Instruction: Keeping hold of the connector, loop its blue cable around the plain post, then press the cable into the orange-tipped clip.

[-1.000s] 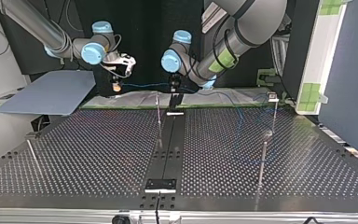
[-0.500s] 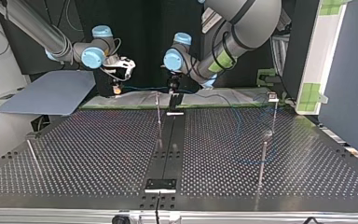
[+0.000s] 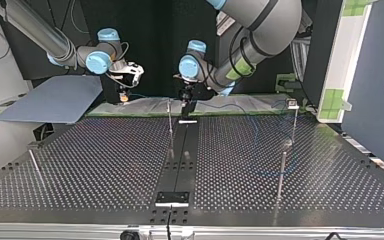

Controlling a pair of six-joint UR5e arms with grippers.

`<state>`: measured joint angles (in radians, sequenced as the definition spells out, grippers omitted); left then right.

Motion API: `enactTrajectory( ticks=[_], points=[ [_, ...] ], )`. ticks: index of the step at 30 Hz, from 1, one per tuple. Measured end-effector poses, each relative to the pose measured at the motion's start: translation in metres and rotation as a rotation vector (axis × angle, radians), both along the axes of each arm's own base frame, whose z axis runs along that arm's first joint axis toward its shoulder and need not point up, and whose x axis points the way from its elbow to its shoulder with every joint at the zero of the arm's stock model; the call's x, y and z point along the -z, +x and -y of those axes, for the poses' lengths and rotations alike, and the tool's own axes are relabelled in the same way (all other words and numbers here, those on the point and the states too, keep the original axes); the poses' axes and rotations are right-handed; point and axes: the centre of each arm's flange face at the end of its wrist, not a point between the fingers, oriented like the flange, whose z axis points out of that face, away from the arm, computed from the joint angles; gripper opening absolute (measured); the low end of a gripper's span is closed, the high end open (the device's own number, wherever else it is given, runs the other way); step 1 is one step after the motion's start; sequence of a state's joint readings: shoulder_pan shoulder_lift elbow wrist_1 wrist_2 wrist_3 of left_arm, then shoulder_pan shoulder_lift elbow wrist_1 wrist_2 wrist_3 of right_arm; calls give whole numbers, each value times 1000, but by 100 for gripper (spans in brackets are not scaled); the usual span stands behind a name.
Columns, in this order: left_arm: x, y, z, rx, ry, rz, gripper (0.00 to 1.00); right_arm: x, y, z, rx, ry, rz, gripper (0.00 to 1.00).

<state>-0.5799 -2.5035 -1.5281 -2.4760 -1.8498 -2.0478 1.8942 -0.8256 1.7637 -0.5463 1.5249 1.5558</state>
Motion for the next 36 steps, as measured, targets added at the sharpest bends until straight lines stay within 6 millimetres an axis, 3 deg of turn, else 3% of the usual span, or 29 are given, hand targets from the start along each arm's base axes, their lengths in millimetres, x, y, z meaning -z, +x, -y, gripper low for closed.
enactTrajectory(
  ticks=[5,14,27,36],
  points=[
    [0,2,-1,9,-19,-6,1,3,0,1,1,1,0,0],
    [1,4,-5,3,-18,-14,1,28,-1,1,2,30,-11,0],
    [-1,20,-17,-12,-16,-31,1,26,0,9,8,24,-7,0],
    [18,31,-16,0,-31,-47,1,25,0,13,15,18,-7,0]
  ],
)
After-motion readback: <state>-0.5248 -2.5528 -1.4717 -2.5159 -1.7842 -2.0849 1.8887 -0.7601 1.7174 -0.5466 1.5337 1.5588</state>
